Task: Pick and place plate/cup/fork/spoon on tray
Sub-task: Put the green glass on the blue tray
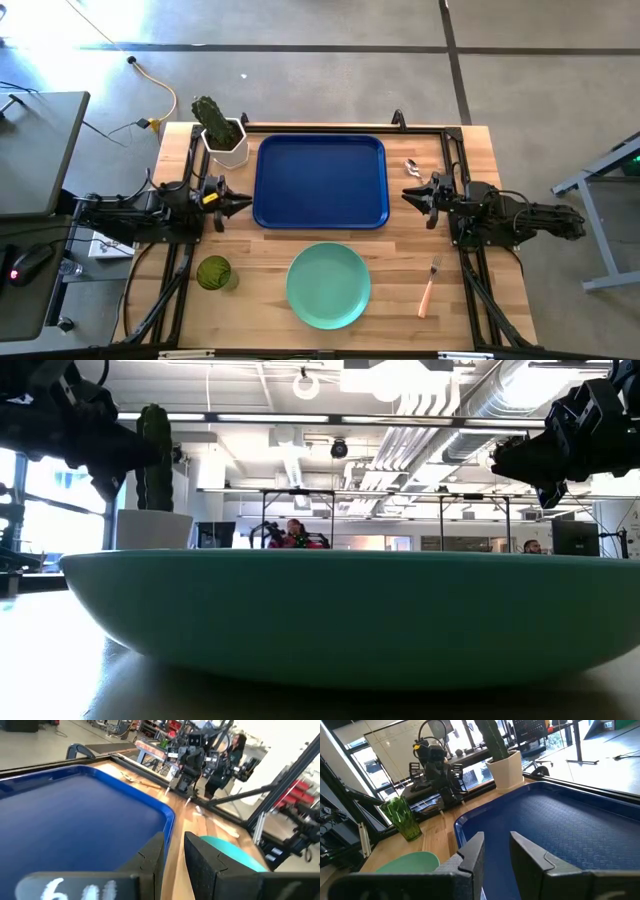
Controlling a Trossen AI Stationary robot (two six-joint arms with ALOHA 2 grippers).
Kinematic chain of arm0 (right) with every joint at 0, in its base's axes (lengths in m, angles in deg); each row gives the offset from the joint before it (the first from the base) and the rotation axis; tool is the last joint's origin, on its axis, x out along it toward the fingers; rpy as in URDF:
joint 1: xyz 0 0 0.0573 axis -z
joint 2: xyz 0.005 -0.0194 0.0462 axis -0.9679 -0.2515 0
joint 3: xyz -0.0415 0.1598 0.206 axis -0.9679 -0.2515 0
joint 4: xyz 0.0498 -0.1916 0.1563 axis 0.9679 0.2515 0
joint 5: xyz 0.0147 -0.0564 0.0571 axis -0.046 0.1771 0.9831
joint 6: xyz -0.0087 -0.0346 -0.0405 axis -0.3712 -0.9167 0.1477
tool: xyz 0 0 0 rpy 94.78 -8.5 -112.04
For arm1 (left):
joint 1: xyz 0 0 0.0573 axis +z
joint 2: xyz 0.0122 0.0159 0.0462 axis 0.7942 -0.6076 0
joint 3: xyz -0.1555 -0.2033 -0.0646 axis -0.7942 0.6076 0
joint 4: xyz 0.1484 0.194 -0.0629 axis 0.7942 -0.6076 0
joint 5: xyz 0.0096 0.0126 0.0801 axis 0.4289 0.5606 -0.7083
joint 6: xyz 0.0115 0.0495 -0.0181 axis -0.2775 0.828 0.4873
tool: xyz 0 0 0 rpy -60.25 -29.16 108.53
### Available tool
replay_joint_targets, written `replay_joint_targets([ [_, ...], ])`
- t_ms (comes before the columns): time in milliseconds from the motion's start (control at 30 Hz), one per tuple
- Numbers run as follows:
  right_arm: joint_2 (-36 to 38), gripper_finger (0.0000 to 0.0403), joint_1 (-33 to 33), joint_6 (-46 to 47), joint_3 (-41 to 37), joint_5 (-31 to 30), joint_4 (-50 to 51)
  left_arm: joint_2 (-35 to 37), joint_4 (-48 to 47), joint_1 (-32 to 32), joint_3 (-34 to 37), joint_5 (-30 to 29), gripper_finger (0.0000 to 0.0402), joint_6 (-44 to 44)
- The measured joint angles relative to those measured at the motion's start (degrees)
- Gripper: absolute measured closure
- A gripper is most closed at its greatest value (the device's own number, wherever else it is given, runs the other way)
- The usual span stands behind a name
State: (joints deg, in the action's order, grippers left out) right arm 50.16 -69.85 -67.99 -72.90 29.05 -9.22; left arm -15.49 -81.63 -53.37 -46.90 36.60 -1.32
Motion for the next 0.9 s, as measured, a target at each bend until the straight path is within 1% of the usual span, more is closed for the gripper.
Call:
replay_joint_targets([
  [133,0.0,0.0320,0.0,0.0,0.0,0.0,0.0,0.0,2.4,0.0,0.0,0.0,0.0339,-1.6],
  [333,0.0,0.0320,0.0,0.0,0.0,0.0,0.0,0.0,2.4,0.0,0.0,0.0,0.0339,-2.6],
  [500,0.0,0.0320,0.0,0.0,0.0,0.0,0.0,0.0,2.4,0.0,0.0,-0.1,0.0339,0.4],
  [567,0.0,0.0320,0.0,0.0,0.0,0.0,0.0,0.0,2.4,0.0,0.0,-1.0,0.0339,1.7],
  [700,0.0,0.0320,0.0,0.0,0.0,0.0,0.0,0.0,2.4,0.0,0.0,-2.1,0.0339,1.9],
  [900,0.0,0.0320,0.0,0.0,0.0,0.0,0.0,0.0,2.3,0.0,-0.3,3.0,0.0339,1.9],
])
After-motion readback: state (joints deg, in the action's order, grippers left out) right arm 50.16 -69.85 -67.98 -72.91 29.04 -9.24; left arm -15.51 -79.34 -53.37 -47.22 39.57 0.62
